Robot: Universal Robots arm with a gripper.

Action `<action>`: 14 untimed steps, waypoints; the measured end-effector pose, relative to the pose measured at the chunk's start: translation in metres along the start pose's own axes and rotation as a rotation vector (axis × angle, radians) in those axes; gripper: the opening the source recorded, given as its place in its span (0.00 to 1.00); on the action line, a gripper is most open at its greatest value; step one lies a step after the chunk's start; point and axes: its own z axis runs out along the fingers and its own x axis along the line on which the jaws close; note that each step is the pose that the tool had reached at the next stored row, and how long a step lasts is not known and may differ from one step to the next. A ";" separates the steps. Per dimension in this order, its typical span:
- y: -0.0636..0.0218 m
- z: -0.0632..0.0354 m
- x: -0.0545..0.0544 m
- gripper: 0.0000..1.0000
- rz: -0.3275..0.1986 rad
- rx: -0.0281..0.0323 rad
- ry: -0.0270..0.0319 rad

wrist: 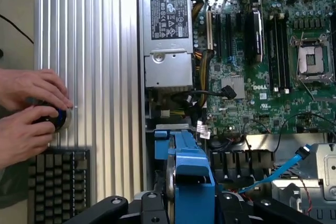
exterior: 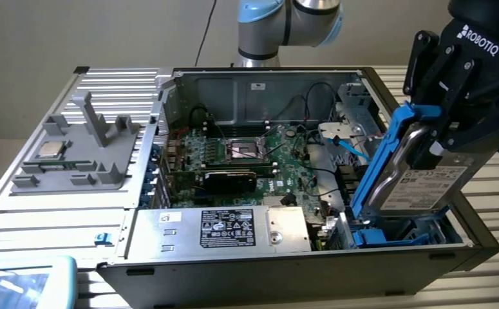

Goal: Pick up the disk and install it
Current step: 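Insert the disk into the insertion slot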

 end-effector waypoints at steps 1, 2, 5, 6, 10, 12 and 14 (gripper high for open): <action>-0.0003 0.0011 0.000 0.37 0.000 -0.0003 -0.0048; -0.0005 0.0023 0.000 0.37 -0.001 -0.0005 -0.0101; -0.0016 0.0062 0.000 0.37 -0.001 -0.0009 -0.0180; -0.0020 0.0079 0.000 0.37 -0.001 -0.0010 -0.0189; -0.0028 0.0144 0.000 0.37 -0.002 -0.0021 -0.0231; -0.0036 0.0166 0.000 0.37 -0.002 -0.0023 -0.0256; -0.0047 0.0180 0.000 0.37 -0.002 -0.0025 -0.0273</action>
